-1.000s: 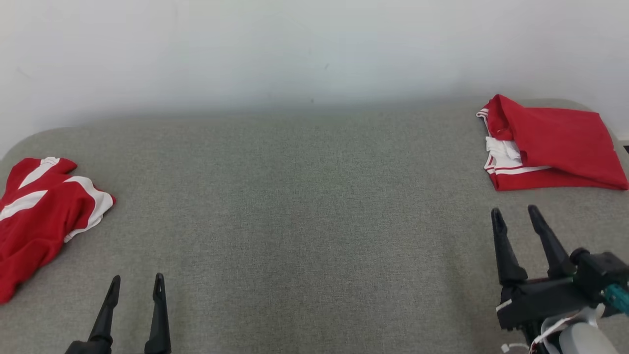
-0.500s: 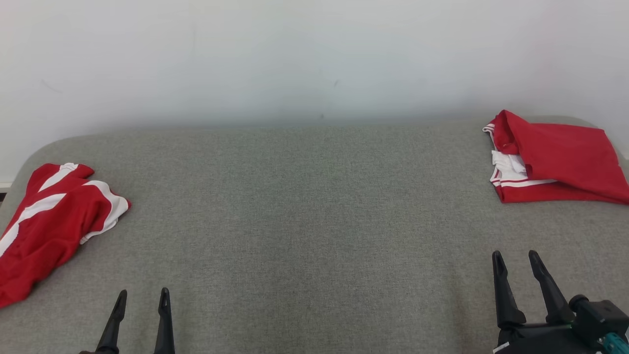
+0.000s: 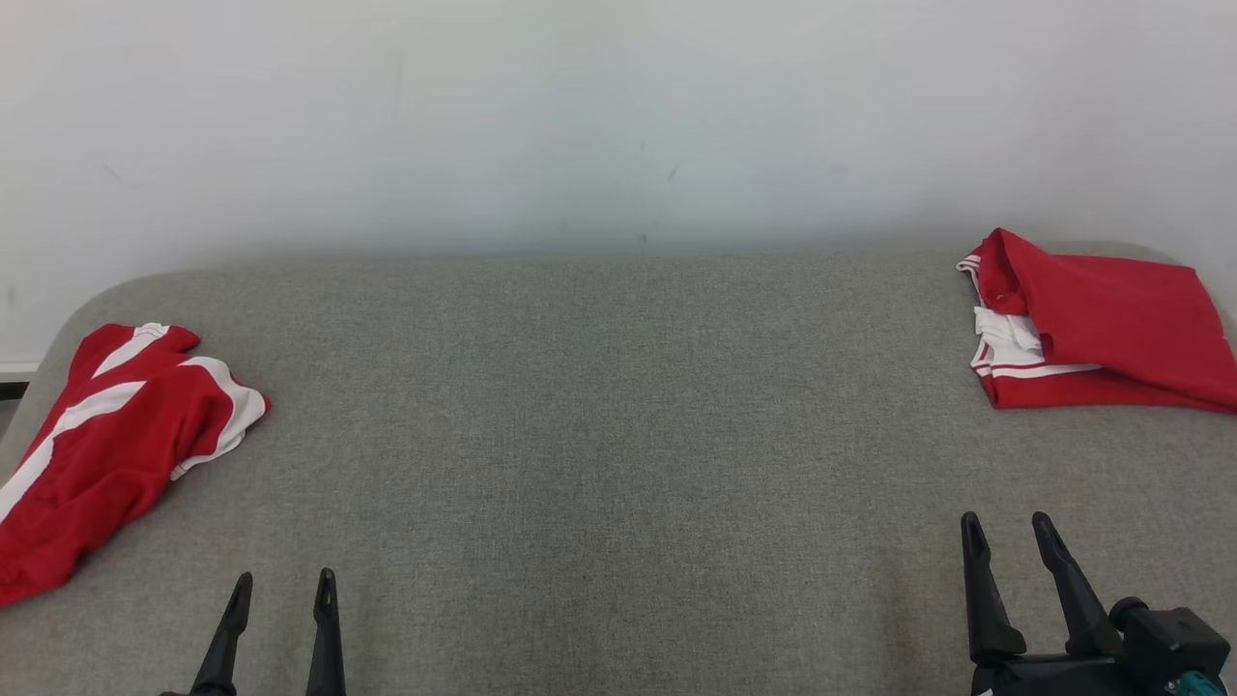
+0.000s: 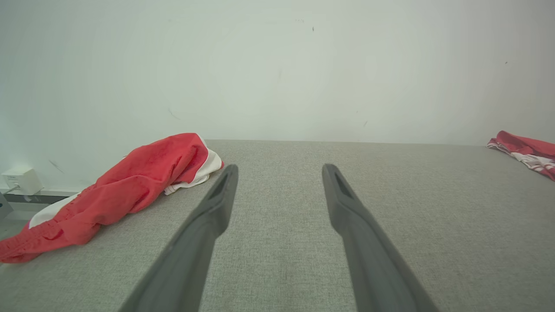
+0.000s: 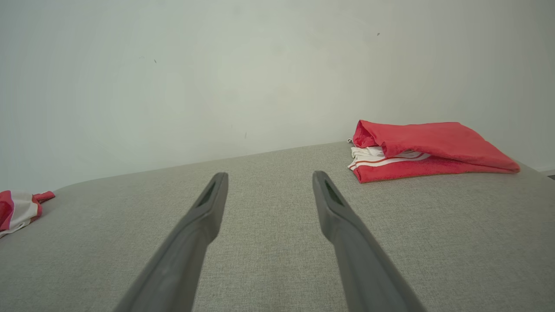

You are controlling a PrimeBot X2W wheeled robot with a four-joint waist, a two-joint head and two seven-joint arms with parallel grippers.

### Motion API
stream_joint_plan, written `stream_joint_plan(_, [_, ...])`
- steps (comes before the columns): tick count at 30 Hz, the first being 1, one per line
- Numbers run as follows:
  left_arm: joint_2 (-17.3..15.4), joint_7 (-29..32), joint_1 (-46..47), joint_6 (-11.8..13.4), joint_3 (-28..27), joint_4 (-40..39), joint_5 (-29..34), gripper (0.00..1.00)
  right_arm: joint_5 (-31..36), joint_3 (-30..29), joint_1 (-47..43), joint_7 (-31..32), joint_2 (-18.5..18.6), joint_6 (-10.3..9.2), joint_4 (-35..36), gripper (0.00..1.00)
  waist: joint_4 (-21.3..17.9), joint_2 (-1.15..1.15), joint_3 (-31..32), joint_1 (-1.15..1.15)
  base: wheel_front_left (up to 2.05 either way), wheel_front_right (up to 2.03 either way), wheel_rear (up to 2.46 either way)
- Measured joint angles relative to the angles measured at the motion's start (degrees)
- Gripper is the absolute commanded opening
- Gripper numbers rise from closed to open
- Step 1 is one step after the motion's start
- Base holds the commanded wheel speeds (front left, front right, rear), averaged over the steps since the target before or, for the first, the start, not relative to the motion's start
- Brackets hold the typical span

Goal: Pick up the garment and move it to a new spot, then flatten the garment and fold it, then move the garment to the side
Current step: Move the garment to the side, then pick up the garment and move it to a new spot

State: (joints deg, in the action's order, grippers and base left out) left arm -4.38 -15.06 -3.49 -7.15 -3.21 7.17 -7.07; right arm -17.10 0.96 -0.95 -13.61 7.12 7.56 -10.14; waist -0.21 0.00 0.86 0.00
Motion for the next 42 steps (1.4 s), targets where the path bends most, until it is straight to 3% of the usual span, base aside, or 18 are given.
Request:
stream_joint_plan(12, [-0.07, 0.0, 0.02, -0.25, 0.23, 0.04, 0.09, 1.0, -0.02, -0.07, -0.31, 0.04, -0.36, 0.0, -0.19, 1.0, 1.43, 0.0, -0.03, 0.0, 0.0, 0.0, 0.0])
stream_joint_plan(17, [-0.47, 0.0, 0.16, -0.26, 0.25, 0.51, 0.18, 1.0, -0.21, 0.2, -0.64, 0.03, -0.71, 0.0, -0.49, 1.0, 3.99, 0.0, -0.05, 0.0, 0.0, 0.0, 0.0])
stream_joint_plan(42, [-1.08, 0.0, -0.81, 0.88, -4.34, 0.9, -0.36, 1.0, 0.01, 0.93, -1.28, 0.24, -2.3, 0.0, -1.97, 1.0, 25.76, 0.0, -0.3, 0.0, 0.0, 0.0, 0.0])
